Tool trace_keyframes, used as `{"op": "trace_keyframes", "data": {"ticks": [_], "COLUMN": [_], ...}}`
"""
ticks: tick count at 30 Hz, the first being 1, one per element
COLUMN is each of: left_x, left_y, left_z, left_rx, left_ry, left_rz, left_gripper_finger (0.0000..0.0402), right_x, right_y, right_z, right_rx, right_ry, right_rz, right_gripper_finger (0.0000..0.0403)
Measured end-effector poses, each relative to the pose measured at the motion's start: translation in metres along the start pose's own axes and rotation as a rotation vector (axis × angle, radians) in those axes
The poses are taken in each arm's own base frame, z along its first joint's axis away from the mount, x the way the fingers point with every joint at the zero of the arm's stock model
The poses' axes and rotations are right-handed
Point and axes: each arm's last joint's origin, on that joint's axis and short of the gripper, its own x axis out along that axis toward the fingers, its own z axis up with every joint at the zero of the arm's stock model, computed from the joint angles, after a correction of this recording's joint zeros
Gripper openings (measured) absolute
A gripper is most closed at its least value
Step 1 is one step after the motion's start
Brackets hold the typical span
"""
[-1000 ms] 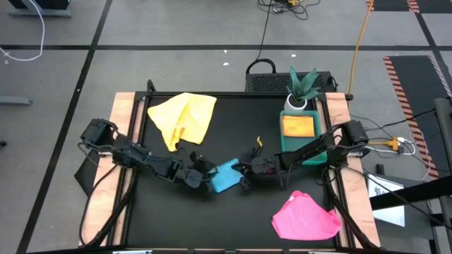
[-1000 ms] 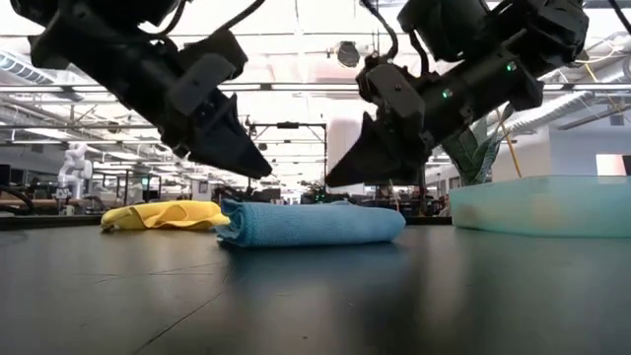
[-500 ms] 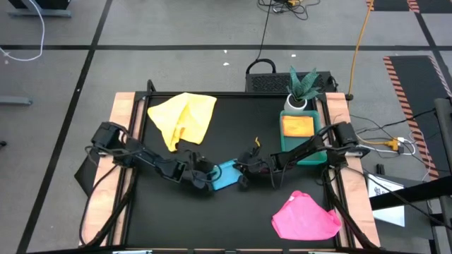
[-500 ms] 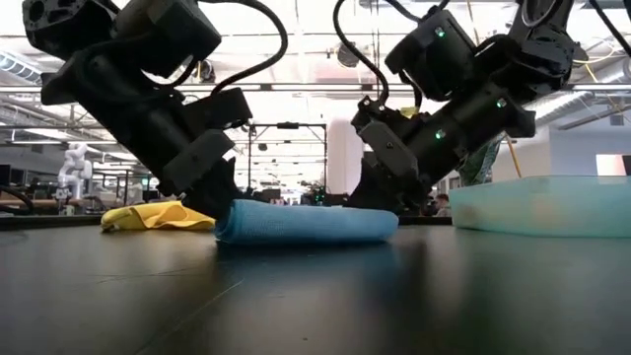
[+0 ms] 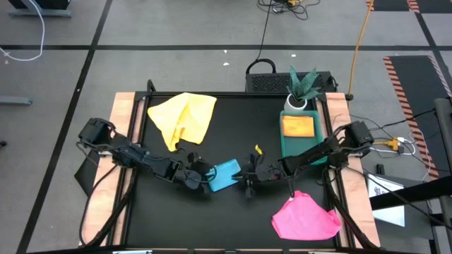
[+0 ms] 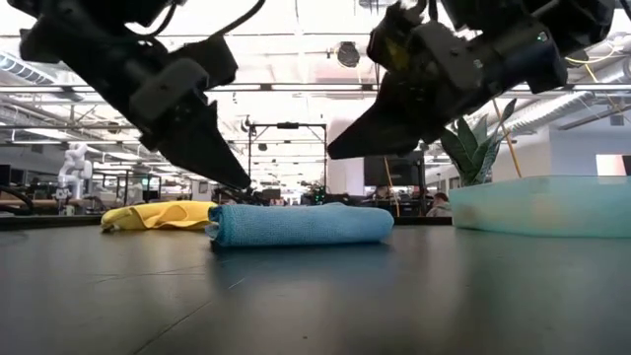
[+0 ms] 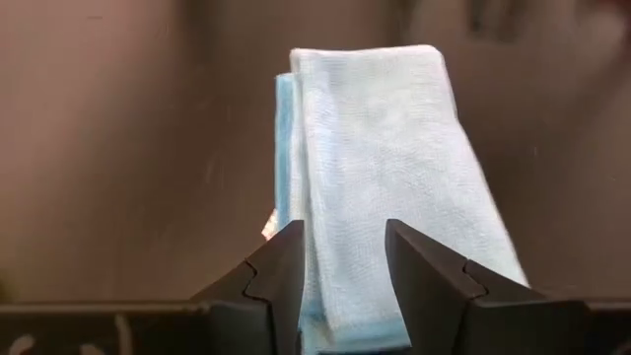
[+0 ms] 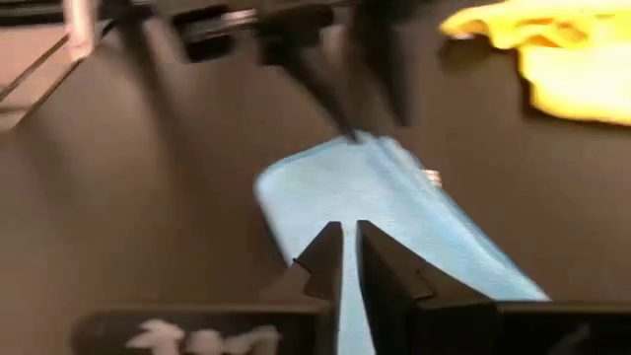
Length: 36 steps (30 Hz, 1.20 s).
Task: Fold microfiber towels
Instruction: Put the blue microfiber cloth into the green bin
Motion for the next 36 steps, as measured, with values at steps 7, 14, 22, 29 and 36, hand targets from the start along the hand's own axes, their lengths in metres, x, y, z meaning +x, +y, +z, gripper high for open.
{"op": "trace_keyframes", "data": {"ticks": [7,14,22,29,36], "left_x": [0.021,0.044,0.053,0.053,0.054], "left_y": [0.011,0.029,0.033,0.033,0.033], "left_z": [0.003,-0.005,-0.010,-0.011,-0.012], "left_rx": [-0.020,-0.040,-0.051,-0.034,-0.021], "left_ry": [-0.010,0.069,0.094,0.106,0.116], "left_rz": [0.009,0.042,0.042,0.035,0.032], "left_gripper_finger": [0.0145,0.0145,0.0145,0.0145,0.0145], "right_x": [0.008,0.021,0.043,0.053,0.055], "right_y": [0.009,0.011,0.016,0.014,0.006], "right_z": [-0.008,-0.011,-0.013,-0.018,-0.017], "right_rx": [-0.095,-0.248,-0.474,-0.635,-0.694], "right_ry": [-0.020,0.001,0.088,0.175,0.188], "right_rz": [0.051,0.048,0.068,-0.050,-0.090], "right_gripper_finger": [0.0124,0.0202,0.0232,0.0226,0.0221]}}
